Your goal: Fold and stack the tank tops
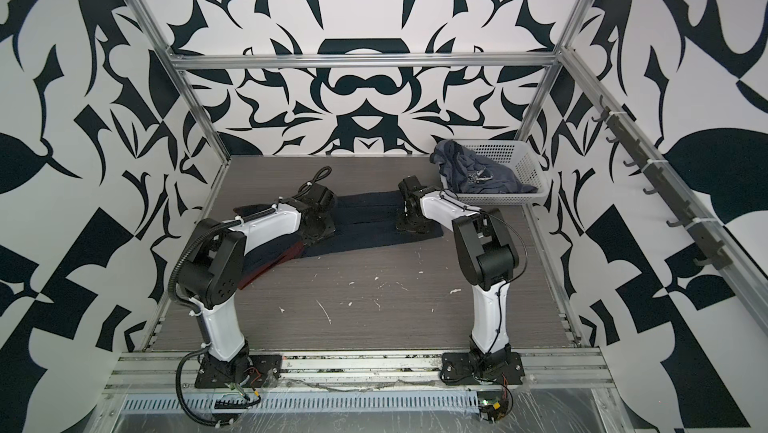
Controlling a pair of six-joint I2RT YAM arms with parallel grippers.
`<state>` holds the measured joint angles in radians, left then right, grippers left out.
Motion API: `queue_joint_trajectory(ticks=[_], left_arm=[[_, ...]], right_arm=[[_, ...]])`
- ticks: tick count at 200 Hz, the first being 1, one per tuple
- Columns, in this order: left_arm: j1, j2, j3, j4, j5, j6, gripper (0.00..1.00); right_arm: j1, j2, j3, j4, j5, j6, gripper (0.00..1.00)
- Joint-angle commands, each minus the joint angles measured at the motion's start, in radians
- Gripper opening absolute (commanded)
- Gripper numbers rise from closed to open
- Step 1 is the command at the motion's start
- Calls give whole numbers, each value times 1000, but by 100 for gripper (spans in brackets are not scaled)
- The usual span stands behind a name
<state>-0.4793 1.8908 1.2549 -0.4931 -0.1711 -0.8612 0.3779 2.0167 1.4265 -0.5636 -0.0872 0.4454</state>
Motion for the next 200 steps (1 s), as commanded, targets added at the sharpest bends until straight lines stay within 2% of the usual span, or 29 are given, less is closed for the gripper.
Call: queue_joint_trajectory(ticks=[1,66,107,135,173,200], left_arm=[[39,28,31,24,-9,8,45],[93,85,37,36,-1,26,45],[93,72,77,-4,-10,63,48],[92,59,101,-16,32,85,49],[74,-81,73,-83,22,84,57],[87,-275,-71,-118,-34,49,62]], right_arm=[[-2,32,87,-8,47,-8,48],[-50,129,219,-50,120,-27,48],[-86,86,221,-60,145,-41,49],[-77,35,178,-64,117,-37,49],[-7,-73,66,-26,89,-32,51],[62,-76,28,-6,67,-45,52]])
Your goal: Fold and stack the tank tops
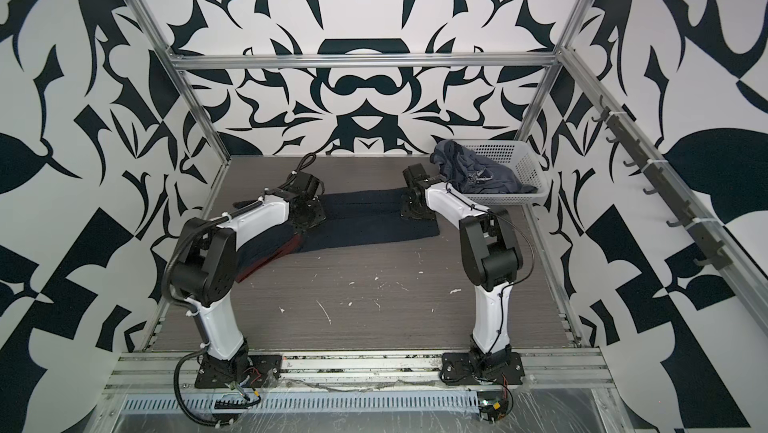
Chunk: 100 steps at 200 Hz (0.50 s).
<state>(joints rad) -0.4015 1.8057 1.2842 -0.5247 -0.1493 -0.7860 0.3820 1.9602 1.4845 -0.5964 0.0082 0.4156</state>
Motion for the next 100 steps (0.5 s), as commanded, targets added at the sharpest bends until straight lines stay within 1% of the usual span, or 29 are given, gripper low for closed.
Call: queue_joint_trajectory(ticks=[1,40,42,63,79,100], left_arm=[[10,-198,-107,-88,-58,-28,62],[103,-520,-408,-145,-108,-160,62],[109,-553,-422,-147,-110,-166,62],[205,-715,-572,-153,-94,-226,58],[307,-782,-662,-121,-49,-253,57],[452,-788,-728,-59,42,-256,56]], right_arm=[[60,-18,-30,28,-29,-16,52],[79,13,-56,56,-51,-19,52],[80,12,-58,59,-51,-18,52],[78,-2,-78,67,-45,-17,52],[78,-16,-91,67,-42,-19,52],[78,-40,-109,66,-42,-24,52]])
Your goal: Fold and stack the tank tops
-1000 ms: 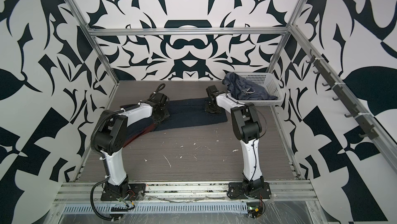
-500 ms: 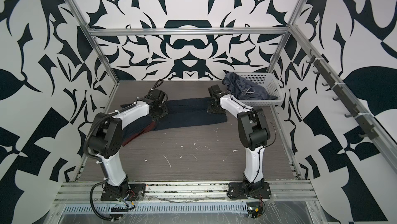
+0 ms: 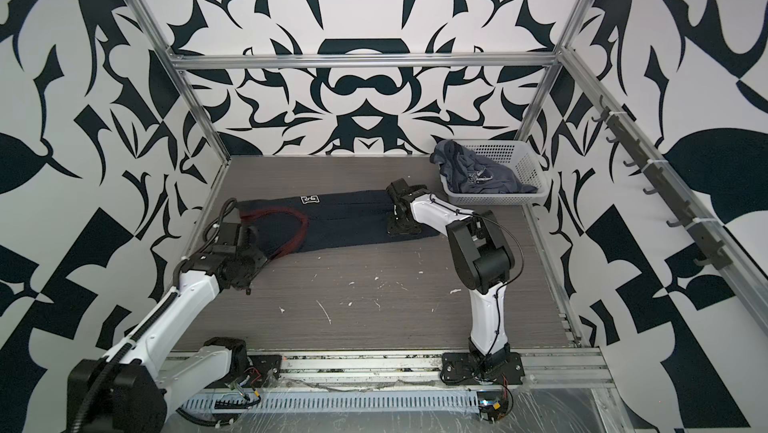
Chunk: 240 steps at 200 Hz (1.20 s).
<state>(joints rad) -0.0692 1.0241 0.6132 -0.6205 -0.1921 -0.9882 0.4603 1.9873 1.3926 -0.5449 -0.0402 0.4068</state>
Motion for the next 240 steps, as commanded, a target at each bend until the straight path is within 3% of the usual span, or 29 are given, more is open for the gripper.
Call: queue_joint_trajectory(ticks=[1,40,117,153,195,240], left_arm=[[125,-5,-59,40,88,-55,55],[249,98,-79,184,151,-20,53],[273,212,-61,239,108,-12,50],[281,267,-46,269,86,7,55],[282,382,-7,298,113,28,34],[282,343,73,207,114,30,18]], right_arm=[[0,-68,-18,15,7,-17,52],[-1,-116,-69,25,3,-24,52],[-14,-138,-110,40,-6,-25,52],[-14,-140,-110,40,-13,-22,52],[-16,-161,-121,33,-6,-23,51],[-20,-171,-136,32,0,-25,51]])
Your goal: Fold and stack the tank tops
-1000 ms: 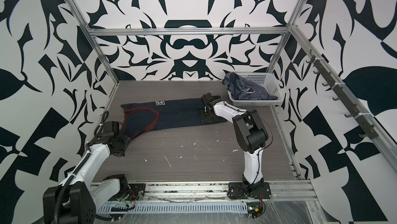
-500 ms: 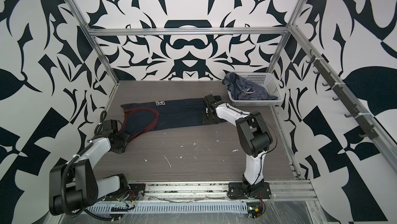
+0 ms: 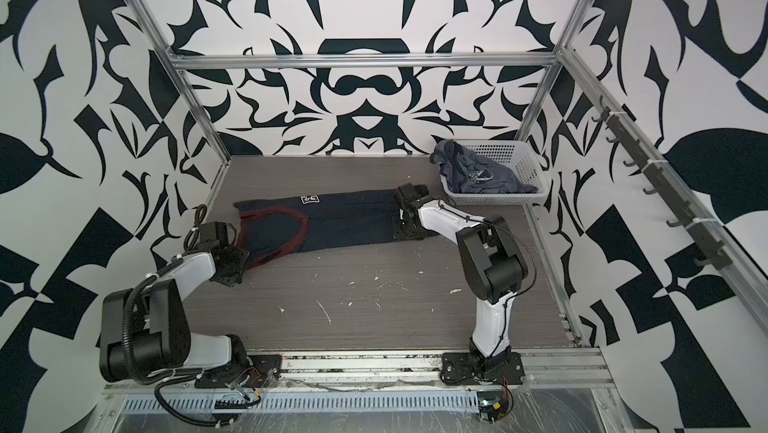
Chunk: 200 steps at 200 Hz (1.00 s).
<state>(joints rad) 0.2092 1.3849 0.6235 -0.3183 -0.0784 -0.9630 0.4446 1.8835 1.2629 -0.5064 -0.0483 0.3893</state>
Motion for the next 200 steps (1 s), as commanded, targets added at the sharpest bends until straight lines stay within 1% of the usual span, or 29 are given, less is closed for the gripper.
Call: queue_joint_trajectory(ticks=[1,15,29,58,76,119,147,165,175,185,200], left_arm=[[4,-19,69,-99,0,6,18],[4,-38,125,-162,-8,9,16],[3,-50,174,-204,26,0,14],[6,-36,266,-255,80,-22,13],[25,3,304,-254,116,-34,13],[92,151,380,-237,208,-31,14],[127,214,409,-231,241,-32,21],[149,235,405,-224,243,-31,34],[163,240,402,-218,245,-23,39],[172,233,409,-233,219,-2,45],[171,201,431,-275,134,35,55]], right_arm=[[-4,-67,-7,-7,8,-7,51],[-6,-65,-5,-7,11,-7,51],[-9,-60,2,-6,14,-5,51],[-24,-26,43,-19,13,-3,50],[-32,-9,62,-23,10,2,50],[-35,1,78,-24,10,6,49],[-53,38,94,-24,15,6,49],[-71,58,105,-26,14,9,48],[-77,57,107,-23,9,10,48],[-80,53,108,-23,4,10,48],[-80,45,106,-23,-6,9,48]])
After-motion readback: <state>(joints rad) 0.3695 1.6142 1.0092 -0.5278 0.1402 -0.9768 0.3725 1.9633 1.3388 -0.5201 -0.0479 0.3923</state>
